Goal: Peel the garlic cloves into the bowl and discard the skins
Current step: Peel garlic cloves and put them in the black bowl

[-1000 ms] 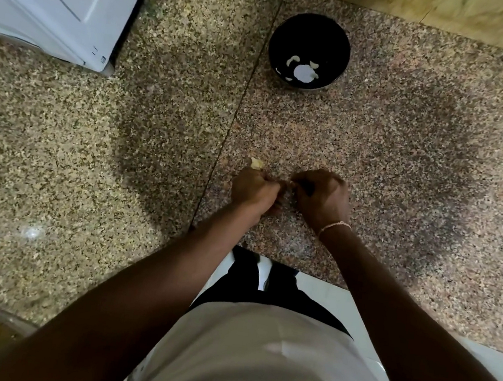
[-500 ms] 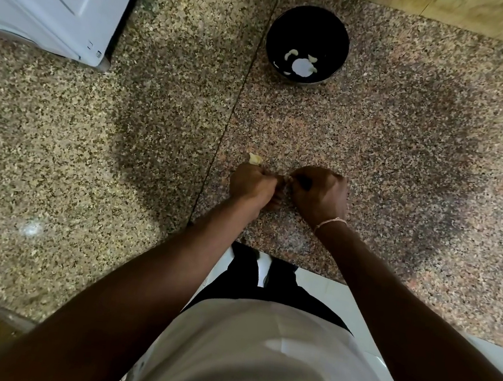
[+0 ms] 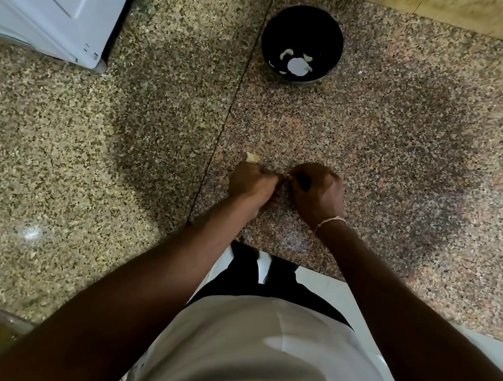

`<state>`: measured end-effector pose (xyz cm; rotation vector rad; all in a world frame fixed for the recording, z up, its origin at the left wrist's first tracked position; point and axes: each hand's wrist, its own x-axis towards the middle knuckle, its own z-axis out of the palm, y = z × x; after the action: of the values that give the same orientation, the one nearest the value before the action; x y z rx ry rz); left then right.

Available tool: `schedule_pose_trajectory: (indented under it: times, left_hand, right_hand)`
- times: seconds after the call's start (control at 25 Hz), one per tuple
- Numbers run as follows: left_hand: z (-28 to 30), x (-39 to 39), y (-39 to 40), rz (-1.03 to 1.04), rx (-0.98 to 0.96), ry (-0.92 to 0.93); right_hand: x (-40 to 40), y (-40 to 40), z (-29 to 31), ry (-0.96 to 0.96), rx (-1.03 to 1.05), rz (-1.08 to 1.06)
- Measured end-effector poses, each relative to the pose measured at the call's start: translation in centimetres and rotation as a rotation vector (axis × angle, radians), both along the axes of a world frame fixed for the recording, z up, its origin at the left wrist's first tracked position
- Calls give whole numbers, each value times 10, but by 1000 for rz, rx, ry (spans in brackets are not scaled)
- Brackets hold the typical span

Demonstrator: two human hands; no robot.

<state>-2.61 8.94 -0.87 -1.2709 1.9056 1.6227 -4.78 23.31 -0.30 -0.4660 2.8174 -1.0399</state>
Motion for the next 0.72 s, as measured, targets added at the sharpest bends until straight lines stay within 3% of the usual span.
schedule_pose_trajectory:
  times: [0.32,0.72]
  left_hand:
    - [28,14,-6,-86,266,189]
    - [44,13,-10,-82,341,279]
  right_hand:
    - [5,8,16,-127,-207,-111]
    - [-1,11,24,-382,-410,-165]
